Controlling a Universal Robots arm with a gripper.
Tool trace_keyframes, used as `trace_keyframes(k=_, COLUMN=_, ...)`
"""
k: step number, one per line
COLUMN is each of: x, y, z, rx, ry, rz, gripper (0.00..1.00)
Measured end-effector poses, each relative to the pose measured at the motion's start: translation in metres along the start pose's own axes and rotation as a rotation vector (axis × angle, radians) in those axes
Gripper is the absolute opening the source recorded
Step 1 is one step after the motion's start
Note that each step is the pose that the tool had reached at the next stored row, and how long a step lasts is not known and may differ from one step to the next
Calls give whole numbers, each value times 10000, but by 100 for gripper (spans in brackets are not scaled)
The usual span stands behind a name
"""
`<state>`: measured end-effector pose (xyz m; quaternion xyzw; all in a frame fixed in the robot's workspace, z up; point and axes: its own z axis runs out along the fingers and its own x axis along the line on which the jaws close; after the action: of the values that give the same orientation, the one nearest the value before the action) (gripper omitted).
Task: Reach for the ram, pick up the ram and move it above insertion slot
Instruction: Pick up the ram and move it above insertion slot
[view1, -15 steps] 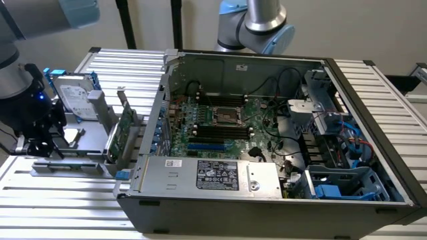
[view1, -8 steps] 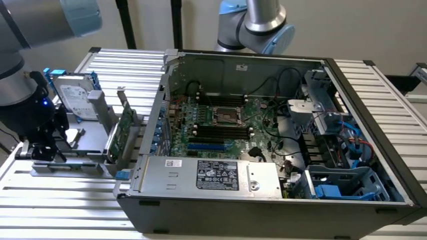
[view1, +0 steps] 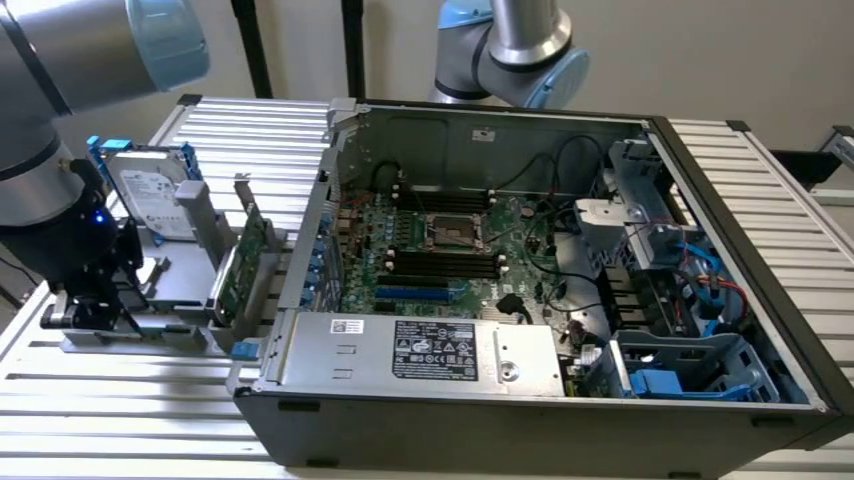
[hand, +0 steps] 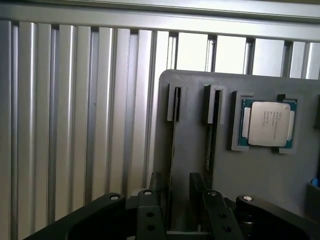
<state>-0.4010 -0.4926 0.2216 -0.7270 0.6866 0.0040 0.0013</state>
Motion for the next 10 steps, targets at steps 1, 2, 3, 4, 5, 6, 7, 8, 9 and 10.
trace_keyframes(k=1, x=0, y=0, z=18, rx=-1, ry=0, rz=3, gripper=36)
trace_keyframes(k=2, x=1, y=1, z=36, rx=0, ry=0, rz=7, gripper=36)
trace_keyframes(k=3, x=1, y=2, z=56, rx=0, ry=-1, rz=14, gripper=36)
trace_keyframes(k=4, x=0, y=3, z=73, rx=1, ry=0, rz=22, gripper=36)
trace_keyframes(k=5, x=1, y=4, z=91, rx=-1, ry=0, rz=30, gripper=36)
trace_keyframes(k=6, x=1, y=4, z=109, rx=0, ry=0, rz=37, gripper=36)
trace_keyframes(k=7, x=1, y=5, z=128, rx=0, ry=0, rz=42, gripper=36)
trace_keyframes(k=8, x=1, y=5, z=145, rx=0, ry=0, rz=47, gripper=36)
trace_keyframes(k=9, x=1, y=6, z=164, rx=0, ry=0, rz=54, gripper=36)
trace_keyframes(k=10, x=1, y=8, z=176, rx=-1, ry=0, rz=62, gripper=36)
